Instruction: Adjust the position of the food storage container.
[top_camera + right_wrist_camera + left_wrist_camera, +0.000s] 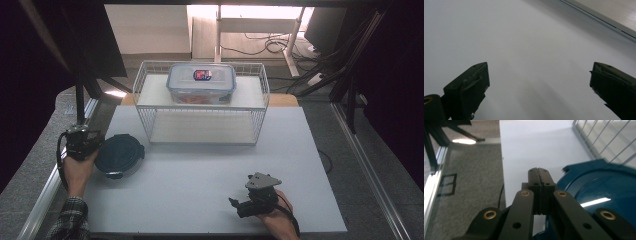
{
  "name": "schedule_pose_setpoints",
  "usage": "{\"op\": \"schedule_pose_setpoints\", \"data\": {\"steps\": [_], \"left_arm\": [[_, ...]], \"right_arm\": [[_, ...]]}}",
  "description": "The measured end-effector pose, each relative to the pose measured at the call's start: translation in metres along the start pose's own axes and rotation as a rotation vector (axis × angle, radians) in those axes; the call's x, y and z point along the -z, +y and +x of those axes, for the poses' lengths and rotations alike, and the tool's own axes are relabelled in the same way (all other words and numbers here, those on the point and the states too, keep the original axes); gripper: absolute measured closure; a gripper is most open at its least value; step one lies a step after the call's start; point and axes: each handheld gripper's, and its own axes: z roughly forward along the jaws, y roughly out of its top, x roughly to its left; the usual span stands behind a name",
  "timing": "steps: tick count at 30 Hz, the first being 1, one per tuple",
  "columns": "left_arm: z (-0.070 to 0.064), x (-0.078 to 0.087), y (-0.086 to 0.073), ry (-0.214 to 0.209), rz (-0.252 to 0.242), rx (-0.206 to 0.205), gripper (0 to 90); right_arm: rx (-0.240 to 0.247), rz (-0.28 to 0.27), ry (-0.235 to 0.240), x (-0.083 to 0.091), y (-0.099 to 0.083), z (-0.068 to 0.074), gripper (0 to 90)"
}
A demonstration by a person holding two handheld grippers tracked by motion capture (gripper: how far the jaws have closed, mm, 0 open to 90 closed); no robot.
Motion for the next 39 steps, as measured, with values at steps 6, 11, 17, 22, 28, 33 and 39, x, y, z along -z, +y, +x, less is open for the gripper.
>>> {"op": "schedule_pose_setpoints", "data": {"steps": [6, 11, 17, 22, 28, 33, 39], "left_arm": [[-0.001, 0.004, -0.004, -0.032, -0.003, 0.029, 90.0], [-0.015, 0.009, -0.01, -0.065, 0.004, 0.014, 90.0], [-0.036, 0.011, -0.014, -0.097, 0.007, -0.007, 90.0], [-0.067, 0.011, -0.016, -0.123, 0.024, -0.055, 90.0], [-0.094, 0.013, -0.02, -0.142, 0.035, -0.077, 90.0], [-0.112, 0.016, -0.024, -0.149, 0.038, -0.078, 90.0], [-0.151, 0.016, -0.03, -0.214, 0.045, -0.12, 90.0]], "right_arm": [[0.005, 0.01, 0.003, -0.002, 0.0, 0.001, 2.7], [0.006, 0.014, 0.004, -0.002, 0.0, 0.001, 2.7], [0.012, 0.018, 0.006, -0.002, 0.0, 0.001, 2.7], [0.015, 0.021, 0.006, -0.001, 0.0, 0.001, 2.7], [0.016, 0.028, 0.006, -0.002, 0.0, 0.001, 2.9], [0.014, 0.035, 0.009, -0.003, -0.001, 0.0, 2.9], [0.012, 0.043, 0.013, -0.004, -0.002, 0.0, 2.9]]}}
